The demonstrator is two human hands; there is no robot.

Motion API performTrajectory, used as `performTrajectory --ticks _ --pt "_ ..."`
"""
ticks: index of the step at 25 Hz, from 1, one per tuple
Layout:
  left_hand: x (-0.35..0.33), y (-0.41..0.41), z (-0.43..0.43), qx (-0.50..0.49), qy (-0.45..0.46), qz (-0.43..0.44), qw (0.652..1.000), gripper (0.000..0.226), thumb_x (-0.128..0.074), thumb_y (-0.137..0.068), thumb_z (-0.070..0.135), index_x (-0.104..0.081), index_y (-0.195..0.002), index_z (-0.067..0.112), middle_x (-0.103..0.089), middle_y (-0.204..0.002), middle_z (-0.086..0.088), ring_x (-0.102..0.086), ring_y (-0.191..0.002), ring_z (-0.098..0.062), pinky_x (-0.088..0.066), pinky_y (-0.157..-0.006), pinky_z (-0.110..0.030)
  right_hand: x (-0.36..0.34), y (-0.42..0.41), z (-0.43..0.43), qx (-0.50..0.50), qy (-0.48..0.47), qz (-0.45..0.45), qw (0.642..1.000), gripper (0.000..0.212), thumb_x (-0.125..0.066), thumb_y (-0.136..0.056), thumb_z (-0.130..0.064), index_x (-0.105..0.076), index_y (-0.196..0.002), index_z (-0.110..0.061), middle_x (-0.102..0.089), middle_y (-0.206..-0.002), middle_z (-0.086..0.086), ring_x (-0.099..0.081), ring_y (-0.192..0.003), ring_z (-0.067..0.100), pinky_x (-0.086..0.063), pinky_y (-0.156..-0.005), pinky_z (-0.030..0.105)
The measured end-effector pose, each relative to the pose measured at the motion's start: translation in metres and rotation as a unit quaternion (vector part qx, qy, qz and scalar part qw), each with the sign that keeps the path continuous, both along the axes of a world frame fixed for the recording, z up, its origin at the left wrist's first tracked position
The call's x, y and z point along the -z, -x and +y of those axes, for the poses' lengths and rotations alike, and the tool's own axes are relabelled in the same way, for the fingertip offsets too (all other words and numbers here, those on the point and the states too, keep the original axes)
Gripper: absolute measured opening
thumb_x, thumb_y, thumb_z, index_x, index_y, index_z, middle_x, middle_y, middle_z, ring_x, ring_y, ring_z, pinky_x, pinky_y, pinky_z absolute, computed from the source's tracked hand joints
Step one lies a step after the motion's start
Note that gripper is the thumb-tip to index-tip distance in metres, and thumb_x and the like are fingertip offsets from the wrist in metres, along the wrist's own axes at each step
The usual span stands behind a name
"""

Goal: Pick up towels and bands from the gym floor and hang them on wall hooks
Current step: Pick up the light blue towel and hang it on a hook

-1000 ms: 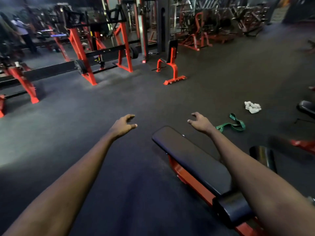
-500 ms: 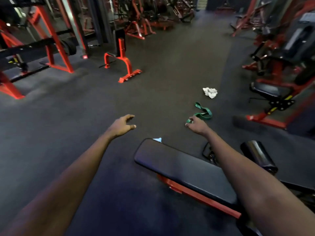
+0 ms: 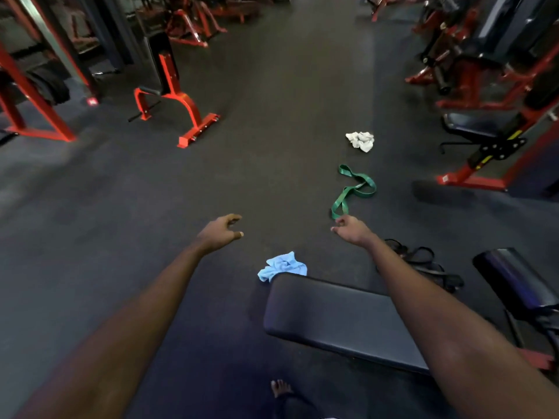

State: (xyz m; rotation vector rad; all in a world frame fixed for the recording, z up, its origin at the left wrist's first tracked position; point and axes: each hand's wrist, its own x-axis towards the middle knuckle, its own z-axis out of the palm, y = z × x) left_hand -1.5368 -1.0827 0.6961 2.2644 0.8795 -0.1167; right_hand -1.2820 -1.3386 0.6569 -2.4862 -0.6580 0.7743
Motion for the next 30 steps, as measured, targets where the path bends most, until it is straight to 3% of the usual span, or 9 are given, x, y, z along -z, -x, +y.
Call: performTrajectory --ticks 6,15,27,30 --pt "0.042 -0.052 0.125 0.042 0.056 0.020 0.997 0.060 -0.070 -0.086 0.023 -0.048 -0.141 0.016 -0.050 -0.146 -0.006 -0.048 -0.134 -0.018 -0.038 -0.111 -0.031 0.037 -0.020 0.113 0.027 0.037 0.038 0.998 0.043 -0.061 -0.092 -0.036 -0.058 -0.130 -0.016 -0.057 -0.139 0.003 -0.053 -0.128 0.024 -0.039 -0.102 0.029" --pt "0.121 -0.158 0.289 0.192 0.110 0.074 0.972 0.059 -0.068 -0.088 0.020 -0.046 -0.143 0.015 -0.050 -0.146 -0.002 -0.049 -0.133 -0.016 -0.035 -0.111 -0.029 0.088 -0.006 0.236 0.174 0.078 0.071 0.979 0.033 -0.062 -0.093 -0.030 -0.065 -0.121 -0.012 -0.065 -0.128 0.007 -0.058 -0.121 0.026 -0.042 -0.096 0.029" --pt "0.198 -0.354 0.362 0.354 0.123 0.176 0.910 0.054 -0.067 -0.090 0.021 -0.048 -0.141 0.020 -0.052 -0.144 0.002 -0.050 -0.132 -0.018 -0.040 -0.109 -0.032 0.173 -0.059 0.304 0.389 0.067 0.196 0.898 0.021 -0.055 -0.091 -0.022 -0.072 -0.103 -0.017 -0.069 -0.109 0.005 -0.063 -0.108 0.027 -0.046 -0.091 0.032" --pt "0.223 -0.395 0.371 0.391 0.128 0.198 0.890 0.053 -0.067 -0.089 0.019 -0.050 -0.139 0.019 -0.054 -0.142 -0.001 -0.050 -0.132 -0.020 -0.042 -0.107 -0.034 0.205 -0.066 0.322 0.431 0.086 0.224 0.870 0.025 -0.057 -0.091 -0.025 -0.070 -0.109 -0.014 -0.068 -0.117 0.006 -0.063 -0.109 0.027 -0.048 -0.092 0.033"
